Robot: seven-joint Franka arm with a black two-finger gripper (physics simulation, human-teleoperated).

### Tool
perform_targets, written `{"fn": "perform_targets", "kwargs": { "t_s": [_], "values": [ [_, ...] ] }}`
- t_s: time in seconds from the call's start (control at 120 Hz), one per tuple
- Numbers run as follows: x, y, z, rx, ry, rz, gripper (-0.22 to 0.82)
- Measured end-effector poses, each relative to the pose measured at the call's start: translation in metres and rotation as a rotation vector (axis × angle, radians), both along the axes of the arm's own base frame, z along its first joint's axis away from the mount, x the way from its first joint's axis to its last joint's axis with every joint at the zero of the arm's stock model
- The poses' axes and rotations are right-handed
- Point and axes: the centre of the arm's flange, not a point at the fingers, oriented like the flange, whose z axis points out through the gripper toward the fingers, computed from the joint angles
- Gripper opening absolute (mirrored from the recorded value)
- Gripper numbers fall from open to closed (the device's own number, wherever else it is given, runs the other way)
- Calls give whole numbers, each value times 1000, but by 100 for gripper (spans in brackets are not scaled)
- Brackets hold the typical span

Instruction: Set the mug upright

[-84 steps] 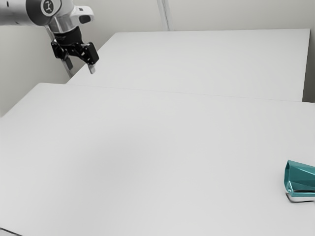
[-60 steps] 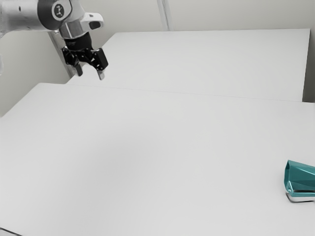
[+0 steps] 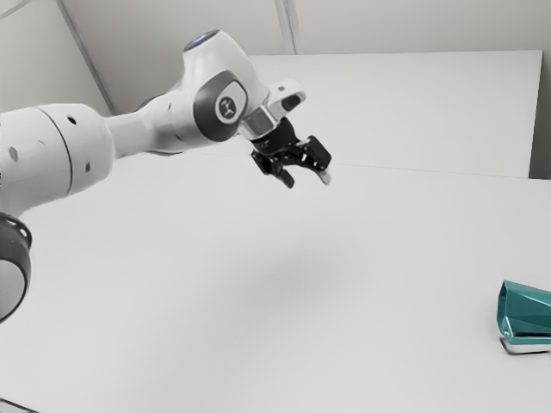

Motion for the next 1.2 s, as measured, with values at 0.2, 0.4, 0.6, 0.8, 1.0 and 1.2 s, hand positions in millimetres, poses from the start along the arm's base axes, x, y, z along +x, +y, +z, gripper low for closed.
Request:
{"fn": "perform_targets", "kwargs": {
  "t_s": [0.2,0.4,0.6,0.8,1.0,1.2],
  "values": [
    [-26,-96,-17,-84,-51,-34,60],
    [-54,-181,-67,-151,-37,-30,60],
    [-86,-242,-102,-203,-44,-8,60],
    [-101,-266,-116,-233,-55,25,60],
    [-105,-289,-139,-232,-84,33,60],
    [-105,-321,-157,-238,-128,20,60]
  ]
}}
